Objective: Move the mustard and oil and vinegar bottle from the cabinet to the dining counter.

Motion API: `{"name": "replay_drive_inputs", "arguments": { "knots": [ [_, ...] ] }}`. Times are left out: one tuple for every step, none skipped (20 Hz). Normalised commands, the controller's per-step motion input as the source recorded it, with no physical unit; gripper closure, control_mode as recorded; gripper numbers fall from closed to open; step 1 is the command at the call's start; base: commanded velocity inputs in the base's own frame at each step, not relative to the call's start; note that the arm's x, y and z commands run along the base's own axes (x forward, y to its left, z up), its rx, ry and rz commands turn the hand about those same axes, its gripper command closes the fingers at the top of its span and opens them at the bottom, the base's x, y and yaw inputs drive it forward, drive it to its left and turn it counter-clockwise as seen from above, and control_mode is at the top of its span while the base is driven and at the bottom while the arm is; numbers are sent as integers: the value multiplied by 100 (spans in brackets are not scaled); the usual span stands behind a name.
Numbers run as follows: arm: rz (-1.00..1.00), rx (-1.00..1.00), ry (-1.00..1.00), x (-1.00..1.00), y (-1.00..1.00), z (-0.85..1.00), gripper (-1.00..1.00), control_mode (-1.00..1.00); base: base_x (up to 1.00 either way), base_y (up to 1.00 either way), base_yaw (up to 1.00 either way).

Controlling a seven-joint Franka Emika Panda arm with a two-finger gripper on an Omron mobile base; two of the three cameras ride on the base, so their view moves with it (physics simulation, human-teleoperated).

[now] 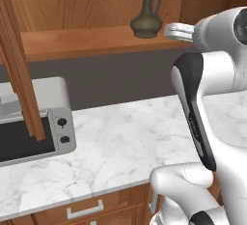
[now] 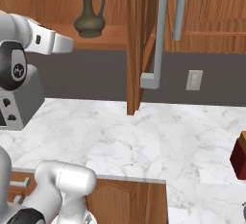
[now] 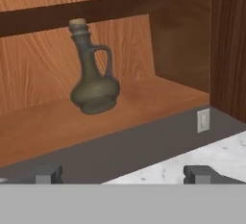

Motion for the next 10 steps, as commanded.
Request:
{"name": "replay_drive_inputs", "arguments": {
  "knots": [
    [0,7,8,40,0,35,-100,-100,0,0,0],
    [0,3,7,39,0,30,-100,-100,0,0,0],
    [0,0,6,36,0,22,-100,-100,0,0,0],
    [0,0,6,36,-9,12,-100,-100,0,0,0],
    [0,0,7,40,-14,3,-100,-100,0,0,0],
    [0,0,7,39,-17,2,-100,-100,0,0,0],
    [0,0,5,39,-17,3,-100,-100,0,0,0],
    [2,-3,3,40,-13,5,-100,-100,0,0,0],
    [2,-5,3,41,-9,4,-100,-100,0,0,0],
    [2,-7,3,44,-6,2,-100,-100,0,0,0]
  ]
}}
